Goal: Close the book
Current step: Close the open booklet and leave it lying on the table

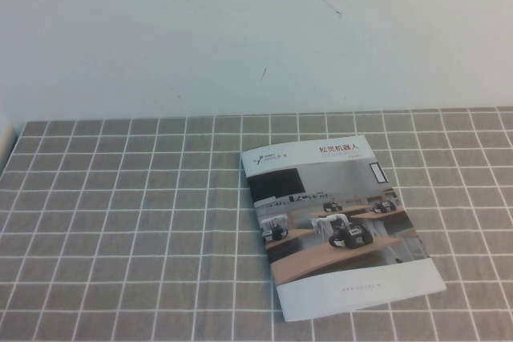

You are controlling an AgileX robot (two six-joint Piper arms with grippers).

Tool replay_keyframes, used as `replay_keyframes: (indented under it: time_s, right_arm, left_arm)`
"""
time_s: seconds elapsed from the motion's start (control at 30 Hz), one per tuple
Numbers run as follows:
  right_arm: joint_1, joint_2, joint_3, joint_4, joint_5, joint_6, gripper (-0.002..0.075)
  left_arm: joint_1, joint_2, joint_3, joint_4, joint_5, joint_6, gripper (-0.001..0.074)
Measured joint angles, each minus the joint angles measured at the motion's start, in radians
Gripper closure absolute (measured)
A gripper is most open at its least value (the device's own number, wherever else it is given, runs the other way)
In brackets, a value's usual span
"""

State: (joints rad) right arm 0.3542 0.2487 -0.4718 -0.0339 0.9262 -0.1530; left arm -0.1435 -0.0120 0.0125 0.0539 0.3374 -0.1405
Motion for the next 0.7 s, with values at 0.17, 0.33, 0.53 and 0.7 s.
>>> replay_keyframes:
  time_s: [0.17, 0.33, 0.53, 0.7]
  right_arm:
    - [0.0, 0.0, 0.0, 0.0, 0.0, 0.0, 0.0729]
    - [0.0, 0.0, 0.0, 0.0, 0.0, 0.0, 0.0729]
    - [0.0, 0.0, 0.0, 0.0, 0.0, 0.002, 0.0729]
    - [0.0, 0.0, 0.0, 0.0, 0.0, 0.002, 0.0729]
  left_arm:
    - [0.0, 0.0, 0.0, 0.0, 0.0, -0.009, 0.0737]
    - [0.0, 0.0, 0.0, 0.002, 0.0, -0.018, 0.0737]
    - [0.0, 0.0, 0.0, 0.002, 0.0, -0.026, 0.0737]
    - [0.0, 0.0, 0.0, 0.002, 0.0, -0.026, 0.0737]
